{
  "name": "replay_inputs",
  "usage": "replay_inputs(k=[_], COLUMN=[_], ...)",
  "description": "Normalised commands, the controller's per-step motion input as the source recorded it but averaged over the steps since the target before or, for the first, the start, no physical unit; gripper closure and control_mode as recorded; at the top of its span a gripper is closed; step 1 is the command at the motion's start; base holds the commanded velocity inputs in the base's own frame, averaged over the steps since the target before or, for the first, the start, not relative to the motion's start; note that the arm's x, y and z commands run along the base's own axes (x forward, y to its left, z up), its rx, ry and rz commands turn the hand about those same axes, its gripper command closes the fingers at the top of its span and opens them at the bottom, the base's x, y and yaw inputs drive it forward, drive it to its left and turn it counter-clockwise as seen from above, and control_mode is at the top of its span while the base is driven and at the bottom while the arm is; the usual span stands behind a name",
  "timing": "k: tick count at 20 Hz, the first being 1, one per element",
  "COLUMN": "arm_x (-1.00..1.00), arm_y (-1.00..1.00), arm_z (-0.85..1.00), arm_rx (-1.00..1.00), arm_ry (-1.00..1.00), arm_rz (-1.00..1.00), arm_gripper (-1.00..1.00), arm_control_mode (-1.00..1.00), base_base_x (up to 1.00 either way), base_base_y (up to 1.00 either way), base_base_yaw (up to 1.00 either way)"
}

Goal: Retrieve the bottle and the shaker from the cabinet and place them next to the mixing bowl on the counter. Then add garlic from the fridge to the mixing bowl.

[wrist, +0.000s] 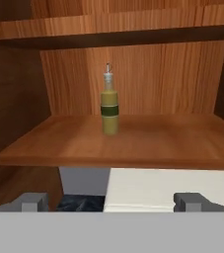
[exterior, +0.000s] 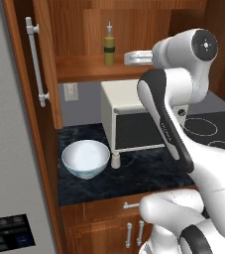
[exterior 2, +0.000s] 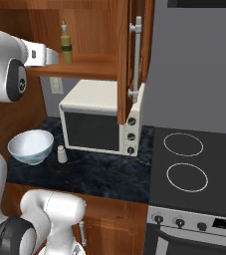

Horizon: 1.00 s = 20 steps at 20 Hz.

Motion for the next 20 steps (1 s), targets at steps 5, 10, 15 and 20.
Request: replay_inputs(k=[5, 10, 15, 20], arm_x=[0.37, 0.34, 0.43, 0.44], arm_y=[0.0, 0.0, 0.02, 0.02], arm_z=[-0.01, -0.25, -0.12, 0.03], arm_rx=[0.0, 0.0, 0.0, 0.0], arm_ry=[0.06, 0.04, 0.0, 0.0], arm_rz=[0.0, 0.0, 0.0, 0.0], arm_gripper=[-1.0, -1.0, -1.0, -1.0], arm_control_mode=[-1.0, -1.0, -1.0, -1.0], base_base_x=[0.0, 0.0, 0.0, 0.0], base_base_y=[0.0, 0.0, 0.0, 0.0], base_base_yaw=[0.0, 0.0, 0.0, 0.0])
